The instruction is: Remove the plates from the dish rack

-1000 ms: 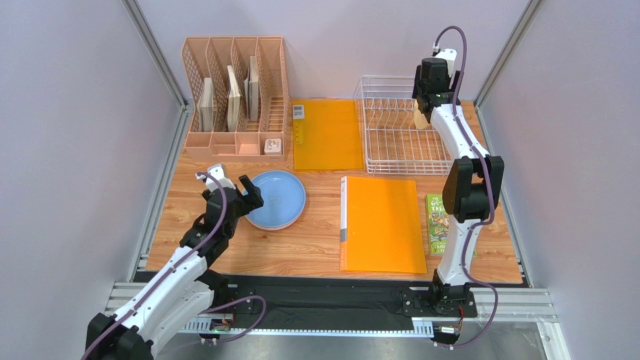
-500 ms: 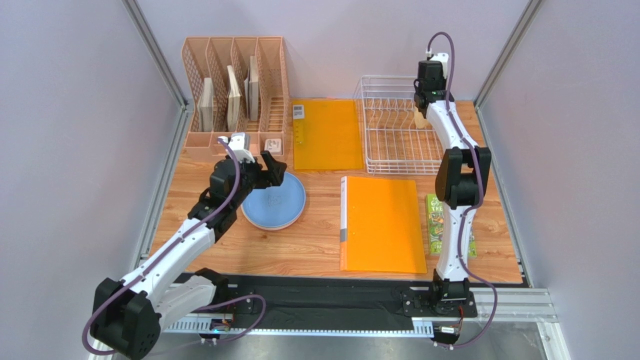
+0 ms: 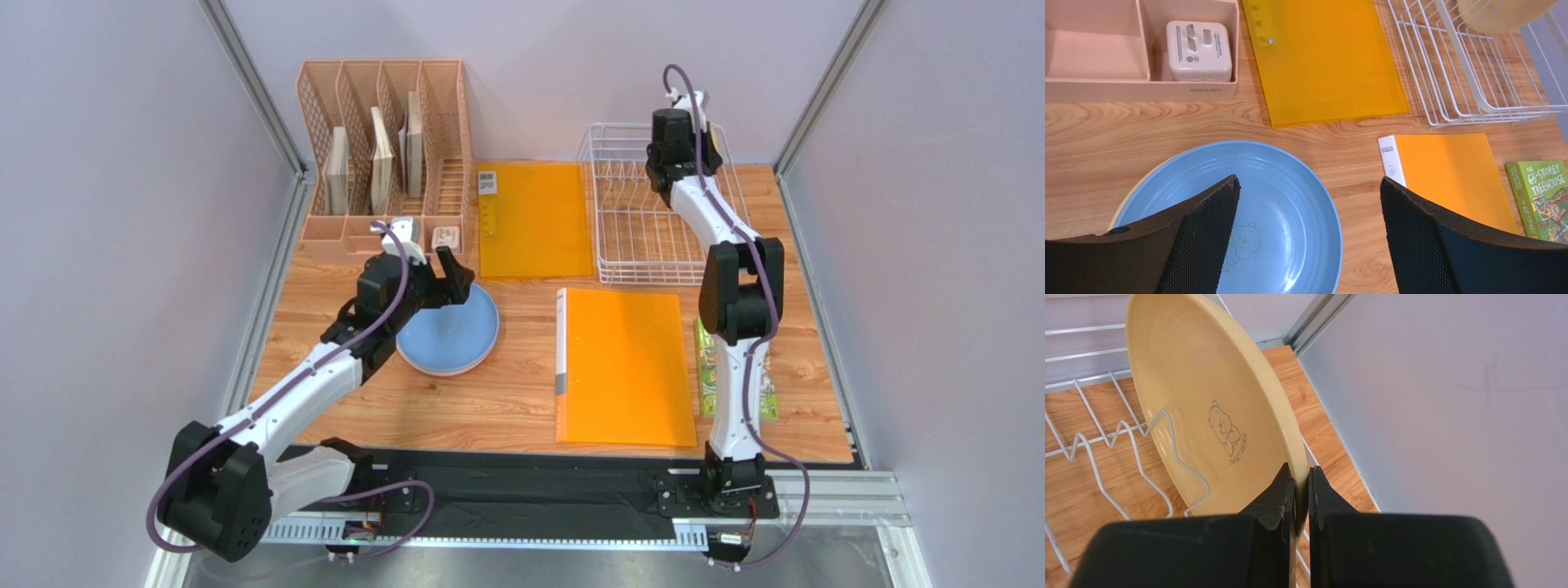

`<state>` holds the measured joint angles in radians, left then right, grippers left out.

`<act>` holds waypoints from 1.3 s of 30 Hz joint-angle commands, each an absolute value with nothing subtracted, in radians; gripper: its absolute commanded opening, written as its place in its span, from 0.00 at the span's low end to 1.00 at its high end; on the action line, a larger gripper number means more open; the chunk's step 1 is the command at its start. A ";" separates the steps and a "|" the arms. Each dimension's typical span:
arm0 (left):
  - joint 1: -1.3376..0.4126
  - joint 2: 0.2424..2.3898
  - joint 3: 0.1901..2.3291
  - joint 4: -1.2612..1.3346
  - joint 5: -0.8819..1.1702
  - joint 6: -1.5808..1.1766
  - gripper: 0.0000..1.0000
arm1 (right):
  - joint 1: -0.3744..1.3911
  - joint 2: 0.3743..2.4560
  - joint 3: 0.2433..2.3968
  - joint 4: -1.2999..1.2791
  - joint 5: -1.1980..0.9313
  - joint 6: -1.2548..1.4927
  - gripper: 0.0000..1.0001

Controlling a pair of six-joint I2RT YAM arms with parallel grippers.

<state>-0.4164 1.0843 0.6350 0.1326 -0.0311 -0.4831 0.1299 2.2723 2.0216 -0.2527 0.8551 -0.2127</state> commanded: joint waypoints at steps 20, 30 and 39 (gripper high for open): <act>-0.416 1.584 1.106 0.373 0.166 -0.443 0.91 | 0.225 1.649 1.643 -0.363 0.648 0.109 0.00; -0.416 1.830 1.240 0.534 0.330 -0.567 0.89 | 0.212 1.467 1.290 -0.295 0.115 0.350 0.00; -0.416 1.856 1.207 0.583 0.337 -0.604 0.89 | 0.210 1.422 1.137 -0.170 -0.081 0.451 0.00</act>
<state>-0.4164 1.8545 1.2087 0.4858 0.3058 -0.5751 0.2146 1.4475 1.1660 -0.2871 0.0498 0.3729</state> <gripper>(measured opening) 0.891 0.052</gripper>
